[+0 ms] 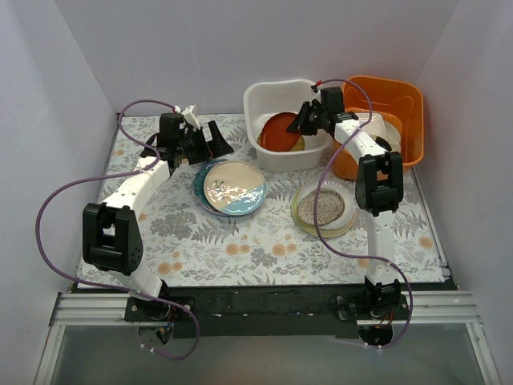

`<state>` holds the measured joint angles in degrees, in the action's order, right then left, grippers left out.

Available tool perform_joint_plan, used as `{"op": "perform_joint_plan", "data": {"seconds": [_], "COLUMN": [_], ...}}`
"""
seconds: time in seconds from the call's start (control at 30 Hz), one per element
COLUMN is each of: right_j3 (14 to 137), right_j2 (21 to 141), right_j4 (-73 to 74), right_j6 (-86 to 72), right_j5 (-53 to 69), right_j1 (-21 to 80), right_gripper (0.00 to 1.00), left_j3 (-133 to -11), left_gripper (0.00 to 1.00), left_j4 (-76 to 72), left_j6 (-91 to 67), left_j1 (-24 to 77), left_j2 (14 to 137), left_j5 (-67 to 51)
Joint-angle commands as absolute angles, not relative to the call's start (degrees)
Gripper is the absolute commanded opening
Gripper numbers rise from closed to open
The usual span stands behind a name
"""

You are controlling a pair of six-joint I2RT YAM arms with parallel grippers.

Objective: Place the plates into the plastic bin on the countertop
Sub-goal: Place the plate in the plastic bin.

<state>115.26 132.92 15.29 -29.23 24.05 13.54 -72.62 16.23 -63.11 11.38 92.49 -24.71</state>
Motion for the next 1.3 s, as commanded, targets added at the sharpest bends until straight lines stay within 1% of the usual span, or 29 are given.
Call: {"op": "perform_joint_plan", "data": {"seconds": [0.0, 0.03, 0.2, 0.37, 0.4, 0.47, 0.5, 0.57, 0.6, 0.7, 0.97, 1.1, 1.2, 1.27], "right_j3": [116.1, 116.02, 116.19, 116.54, 116.63, 116.72, 116.72, 116.72, 116.72, 116.72, 118.39, 118.56, 119.61, 120.23], "right_j2": [134.47, 134.65, 135.0, 134.91, 134.83, 134.56, 134.21, 133.68, 133.25, 132.37, 131.49, 130.52, 129.73, 128.94], "right_j4": [15.64, 15.73, 16.26, 17.22, 17.49, 18.19, 18.45, 19.07, 19.33, 19.95, 21.97, 22.41, 23.55, 24.78], "right_j6": [-27.6, -27.51, -27.42, -26.72, -26.54, -25.93, -25.75, -24.96, -24.79, -24.08, -22.94, -22.59, -22.15, -21.71], "right_j5": [23.2, 23.12, 22.85, 21.89, 21.62, 20.75, 20.31, 18.99, 18.72, 17.32, 15.47, 14.5, 13.8, 13.27], "right_j1": [13.97, 13.97, 14.33, 14.5, 14.5, 14.68, 14.68, 14.85, 14.94, 15.2, 15.47, 15.73, 15.91, 15.91], "right_gripper": [0.08, 0.11, 0.18, 0.23, 0.27, 0.3, 0.35, 0.4, 0.45, 0.52, 0.59, 0.68, 0.73, 0.74], "left_j3": [-72.25, -72.25, -72.16, -72.07, -71.98, -71.98, -71.9, -71.89, -71.89, -71.81, -71.54, -71.54, -71.54, -71.63], "left_gripper": [0.98, 0.98, 0.98, 0.98, 0.98, 0.98, 0.98, 0.98, 0.98, 0.98, 0.98, 0.98, 0.98, 0.98], "left_j4": [15.12, 15.12, 14.77, 14.77, 14.77, 14.68, 14.68, 14.68, 14.68, 14.59, 14.59, 14.41, 14.41, 14.41], "left_j6": [-63.28, -63.19, -63.46, -63.46, -63.46, -63.37, -63.37, -63.37, -63.46, -63.37, -63.46, -63.28, -63.28, -63.28], "left_j1": [10.99, 11.07, 10.99, 10.81, 10.81, 10.9, 10.81, 10.72, 10.72, 10.81, 10.81, 10.81, 10.72, 10.81], "left_j2": [91.14, 91.06, 91.23, 91.06, 91.05, 90.97, 90.97, 90.97, 90.88, 90.79, 90.44, 90.26, 90.18, 90.35], "left_j5": [-26.02, -26.1, -26.37, -26.54, -26.54, -26.54, -26.54, -26.46, -26.54, -26.54, -26.72, -26.54, -26.54, -26.63]}}
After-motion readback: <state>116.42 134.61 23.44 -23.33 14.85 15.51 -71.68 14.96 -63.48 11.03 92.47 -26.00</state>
